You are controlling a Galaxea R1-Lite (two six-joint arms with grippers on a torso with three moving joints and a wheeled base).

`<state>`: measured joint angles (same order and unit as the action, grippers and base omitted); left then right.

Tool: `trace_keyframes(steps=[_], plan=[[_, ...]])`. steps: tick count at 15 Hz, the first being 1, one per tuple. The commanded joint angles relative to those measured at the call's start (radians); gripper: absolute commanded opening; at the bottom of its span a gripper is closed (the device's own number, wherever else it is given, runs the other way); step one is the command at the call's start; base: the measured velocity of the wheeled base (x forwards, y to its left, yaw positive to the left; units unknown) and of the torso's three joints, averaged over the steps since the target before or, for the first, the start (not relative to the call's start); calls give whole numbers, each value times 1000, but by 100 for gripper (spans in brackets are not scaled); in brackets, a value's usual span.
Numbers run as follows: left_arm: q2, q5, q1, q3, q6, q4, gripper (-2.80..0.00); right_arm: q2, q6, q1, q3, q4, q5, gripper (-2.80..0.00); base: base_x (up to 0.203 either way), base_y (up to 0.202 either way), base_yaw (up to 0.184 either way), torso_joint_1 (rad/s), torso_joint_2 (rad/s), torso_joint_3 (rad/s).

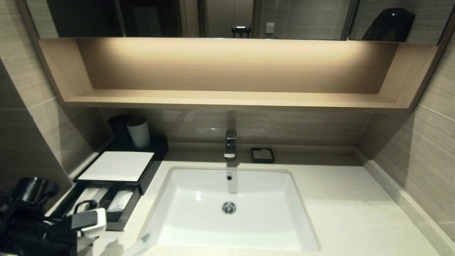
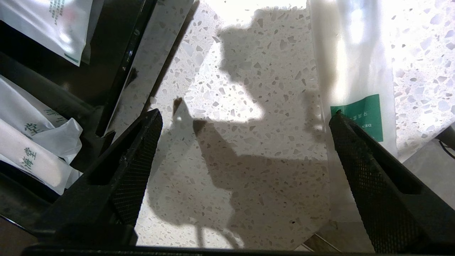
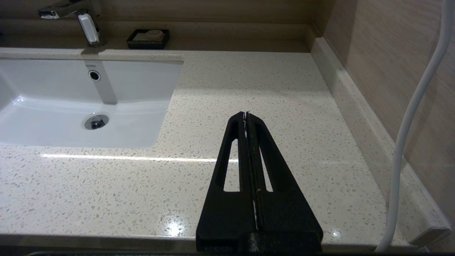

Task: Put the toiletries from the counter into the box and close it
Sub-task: Pick up the bathroom toiletry

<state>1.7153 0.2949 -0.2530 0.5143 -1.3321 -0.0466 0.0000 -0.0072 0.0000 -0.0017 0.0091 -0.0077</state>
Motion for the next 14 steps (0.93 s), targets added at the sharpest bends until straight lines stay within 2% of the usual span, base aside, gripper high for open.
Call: trace_keyframes(steps=[1,4,6,14], plan=[[10,6,0,6,-5,0,0,-2,0,0,0,0,0,-280,0,0,0,0,0,0],[7,58,-14,6,4,-19,0,0,0,0,0,0,0,-280,0,0,0,0,0,0],[-5,59,-14,6,1,-45,0,-2,0,0,0,0,0,-280,0,0,0,0,0,0],[-19,52,-14,9,-10,-38,0,-1,0,0,0,0,0,-280,0,0,0,0,0,0]])
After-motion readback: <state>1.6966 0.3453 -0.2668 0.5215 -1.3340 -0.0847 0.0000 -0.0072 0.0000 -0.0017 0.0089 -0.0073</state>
